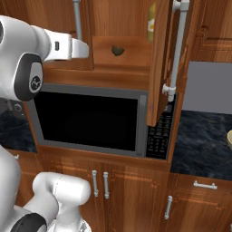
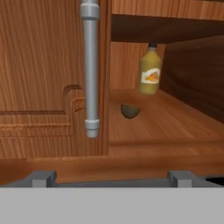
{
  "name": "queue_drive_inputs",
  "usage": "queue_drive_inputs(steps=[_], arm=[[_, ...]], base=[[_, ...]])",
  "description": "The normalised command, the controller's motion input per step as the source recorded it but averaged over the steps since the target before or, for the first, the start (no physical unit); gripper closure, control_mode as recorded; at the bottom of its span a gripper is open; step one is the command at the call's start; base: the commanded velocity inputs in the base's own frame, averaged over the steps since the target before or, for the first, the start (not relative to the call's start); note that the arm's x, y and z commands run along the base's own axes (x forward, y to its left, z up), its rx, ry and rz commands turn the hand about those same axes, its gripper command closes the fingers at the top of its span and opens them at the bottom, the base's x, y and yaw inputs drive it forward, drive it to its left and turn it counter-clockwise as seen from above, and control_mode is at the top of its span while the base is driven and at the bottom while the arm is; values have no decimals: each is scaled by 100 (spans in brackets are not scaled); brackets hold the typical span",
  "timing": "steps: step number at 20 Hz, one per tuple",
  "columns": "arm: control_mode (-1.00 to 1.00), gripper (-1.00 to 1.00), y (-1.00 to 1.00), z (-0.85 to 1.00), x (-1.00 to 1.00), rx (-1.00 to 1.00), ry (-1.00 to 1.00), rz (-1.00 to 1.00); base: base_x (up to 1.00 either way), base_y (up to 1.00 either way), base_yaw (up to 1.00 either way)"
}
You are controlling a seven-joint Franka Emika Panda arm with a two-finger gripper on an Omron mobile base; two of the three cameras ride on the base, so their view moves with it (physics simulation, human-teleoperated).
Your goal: Open the cabinet. Pick the kiwi and apple from the cabinet and place them into the bowl. Then close the cabinet.
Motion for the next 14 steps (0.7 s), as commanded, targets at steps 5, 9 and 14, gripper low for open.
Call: queue_drive_inputs(steps=[5, 9, 14], arm=[[-100, -100, 17, 8, 15, 3, 4, 2], [-100, -100, 9, 5, 34, 0, 0, 0], [-100, -100, 3, 0, 42, 0, -1, 0]], base=[[0, 0, 0], [0, 0, 0], [0, 0, 0]])
